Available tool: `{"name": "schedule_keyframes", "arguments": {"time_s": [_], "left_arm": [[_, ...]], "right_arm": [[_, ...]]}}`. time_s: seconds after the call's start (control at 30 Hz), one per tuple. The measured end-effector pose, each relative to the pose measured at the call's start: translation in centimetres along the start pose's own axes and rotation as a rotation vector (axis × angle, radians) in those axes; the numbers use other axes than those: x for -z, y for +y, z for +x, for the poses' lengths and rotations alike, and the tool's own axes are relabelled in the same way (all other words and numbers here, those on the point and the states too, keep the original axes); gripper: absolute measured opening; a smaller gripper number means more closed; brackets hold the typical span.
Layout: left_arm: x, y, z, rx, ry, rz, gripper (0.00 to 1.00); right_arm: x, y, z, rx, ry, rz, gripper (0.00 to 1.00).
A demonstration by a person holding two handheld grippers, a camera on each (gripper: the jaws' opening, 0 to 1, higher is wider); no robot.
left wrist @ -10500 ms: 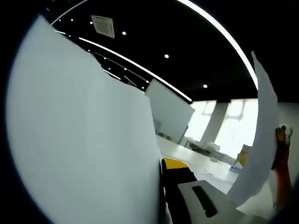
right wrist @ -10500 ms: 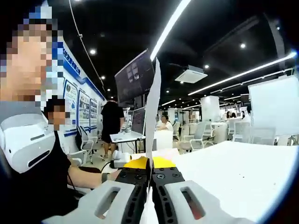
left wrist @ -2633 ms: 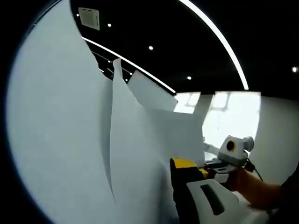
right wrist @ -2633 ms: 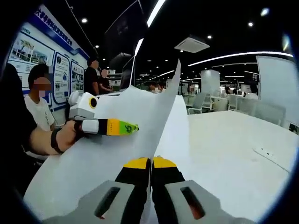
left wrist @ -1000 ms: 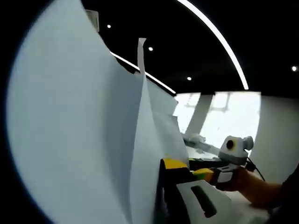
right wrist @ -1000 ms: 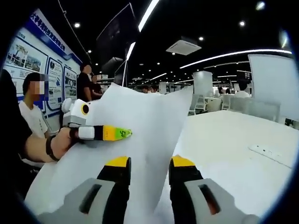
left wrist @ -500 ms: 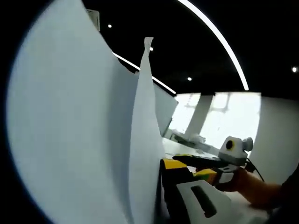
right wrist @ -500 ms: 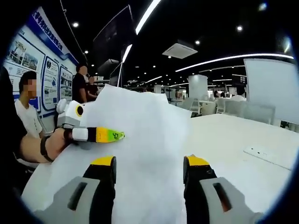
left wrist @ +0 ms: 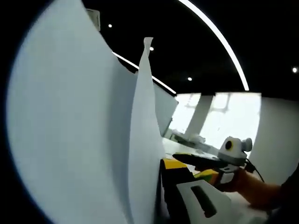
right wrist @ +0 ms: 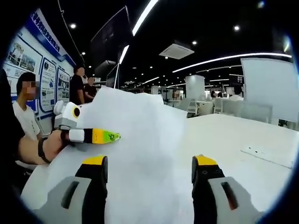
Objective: Organize the stack of printing papers by aligning and flattening the scattered papers on the table
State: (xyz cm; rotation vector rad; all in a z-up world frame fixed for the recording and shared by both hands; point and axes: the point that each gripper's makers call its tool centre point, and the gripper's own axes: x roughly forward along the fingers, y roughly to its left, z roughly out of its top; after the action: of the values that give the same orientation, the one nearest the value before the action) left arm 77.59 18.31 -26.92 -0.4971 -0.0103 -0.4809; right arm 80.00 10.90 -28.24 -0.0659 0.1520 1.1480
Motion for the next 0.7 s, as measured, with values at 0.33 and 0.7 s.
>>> {"name": "schedule_keyframes", "arguments": {"time_s": [0.33,0.7], "left_arm": [[-0.01,0.01,-0.01,-0.003,0.001,0.0,0.06],[-0.18,0.17,-0.07,-0.005,-0.005,-0.009,0.06]], "right_arm": [[-0.18,-0.29,-0.32,0.012,-0.01,0.021,0.81],[-0.39,-0.51,-0.72,0.032,-0.01,0.038,0.9]]}}
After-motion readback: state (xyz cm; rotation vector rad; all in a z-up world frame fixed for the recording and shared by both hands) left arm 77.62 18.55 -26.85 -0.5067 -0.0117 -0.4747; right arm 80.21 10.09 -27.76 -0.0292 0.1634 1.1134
